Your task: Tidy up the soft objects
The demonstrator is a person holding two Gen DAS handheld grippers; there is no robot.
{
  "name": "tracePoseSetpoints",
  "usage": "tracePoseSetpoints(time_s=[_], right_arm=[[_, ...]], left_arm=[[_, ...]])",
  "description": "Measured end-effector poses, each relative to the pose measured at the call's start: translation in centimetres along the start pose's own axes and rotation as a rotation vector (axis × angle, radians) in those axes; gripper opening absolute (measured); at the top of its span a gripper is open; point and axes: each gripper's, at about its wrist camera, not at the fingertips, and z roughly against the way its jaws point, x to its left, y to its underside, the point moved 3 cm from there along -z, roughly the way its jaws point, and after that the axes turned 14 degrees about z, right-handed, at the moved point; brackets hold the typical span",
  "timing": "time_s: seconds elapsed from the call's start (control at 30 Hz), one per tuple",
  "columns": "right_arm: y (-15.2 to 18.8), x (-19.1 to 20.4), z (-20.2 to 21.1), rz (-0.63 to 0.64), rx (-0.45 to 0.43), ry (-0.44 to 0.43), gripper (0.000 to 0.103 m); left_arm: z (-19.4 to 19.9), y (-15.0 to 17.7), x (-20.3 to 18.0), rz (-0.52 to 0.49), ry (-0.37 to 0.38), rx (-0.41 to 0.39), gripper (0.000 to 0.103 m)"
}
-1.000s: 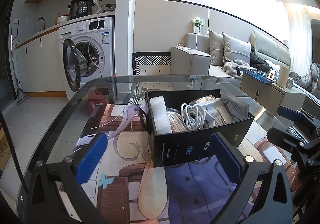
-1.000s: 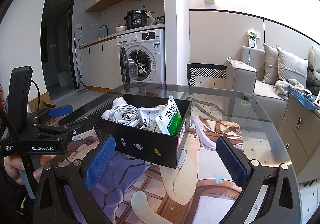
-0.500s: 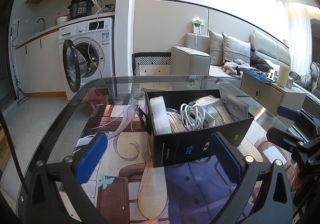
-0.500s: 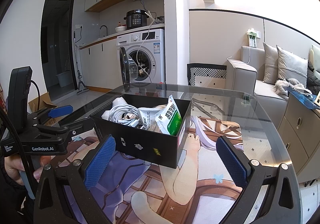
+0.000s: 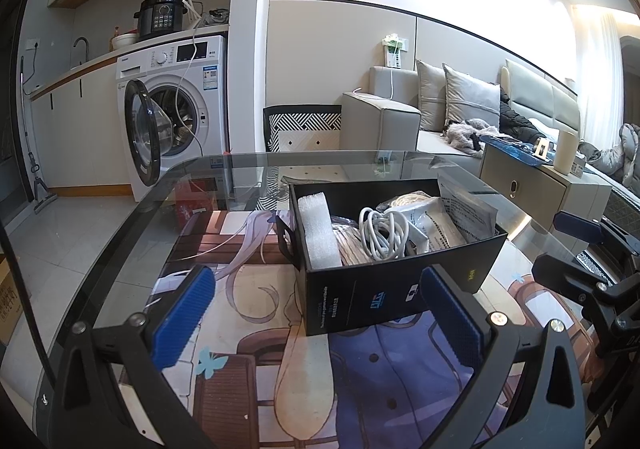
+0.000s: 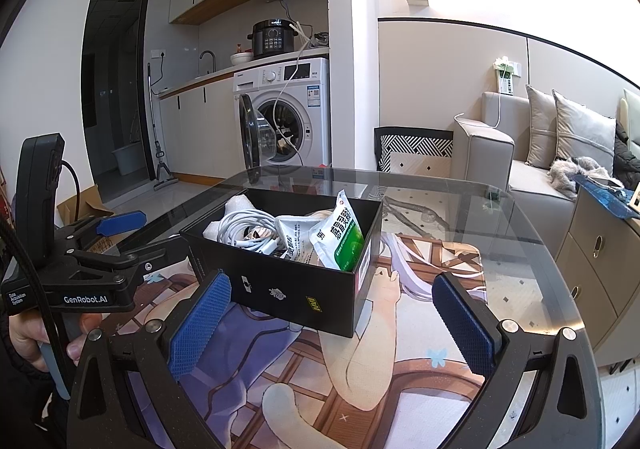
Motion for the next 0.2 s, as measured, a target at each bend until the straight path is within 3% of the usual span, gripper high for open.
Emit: tracePoseSetpoints(time_s=[0.2], right_arm=[[0.00, -0.01, 0.03, 0.000, 0.000, 0.001, 0.103]], left_arm=[[0.32, 0.06, -0.11, -0.004, -0.002, -0.005, 0.103]])
